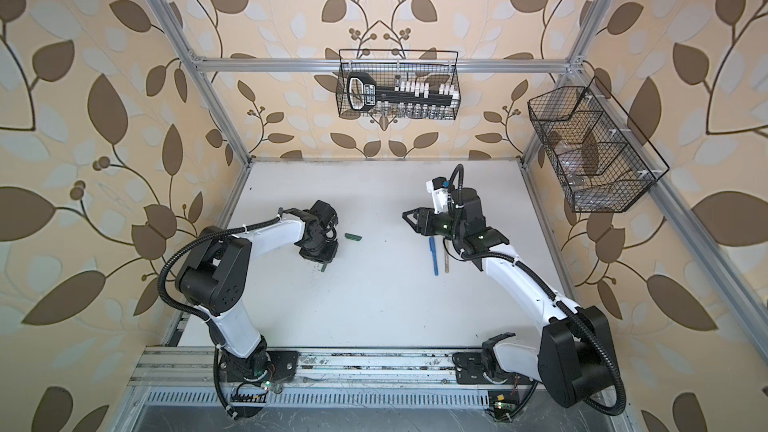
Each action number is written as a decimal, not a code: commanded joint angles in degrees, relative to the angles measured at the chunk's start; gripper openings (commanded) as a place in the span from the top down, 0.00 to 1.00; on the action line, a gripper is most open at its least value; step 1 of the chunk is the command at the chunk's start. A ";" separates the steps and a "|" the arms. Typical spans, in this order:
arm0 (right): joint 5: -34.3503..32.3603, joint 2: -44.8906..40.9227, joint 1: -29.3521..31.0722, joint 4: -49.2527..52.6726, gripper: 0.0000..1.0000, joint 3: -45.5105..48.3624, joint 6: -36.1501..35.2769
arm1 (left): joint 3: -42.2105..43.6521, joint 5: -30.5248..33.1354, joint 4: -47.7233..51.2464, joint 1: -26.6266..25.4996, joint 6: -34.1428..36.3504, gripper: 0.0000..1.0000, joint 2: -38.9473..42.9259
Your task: Insert the pens into the pen caps
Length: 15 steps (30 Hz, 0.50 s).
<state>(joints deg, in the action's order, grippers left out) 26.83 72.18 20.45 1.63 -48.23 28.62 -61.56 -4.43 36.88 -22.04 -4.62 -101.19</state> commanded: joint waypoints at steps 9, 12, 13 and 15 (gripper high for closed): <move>1.14 9.01 8.45 -14.03 0.45 4.96 8.25 | 7.98 -20.55 -21.24 -4.41 -3.58 1.00 16.56; 1.65 10.28 9.90 -15.15 0.45 4.52 7.88 | 10.33 -22.29 -25.99 -6.87 -4.15 1.00 18.30; 1.77 10.59 10.35 -16.23 0.44 4.50 8.17 | 10.80 -22.65 -26.92 -7.72 -4.00 1.00 18.31; 1.91 11.45 11.40 -18.71 0.44 4.42 9.27 | 11.26 -24.31 -28.30 -9.06 -3.97 1.00 18.31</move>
<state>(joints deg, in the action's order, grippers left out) 27.31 82.26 30.44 -11.53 -43.55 36.03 -51.55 -23.86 14.24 -29.67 -7.88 -83.70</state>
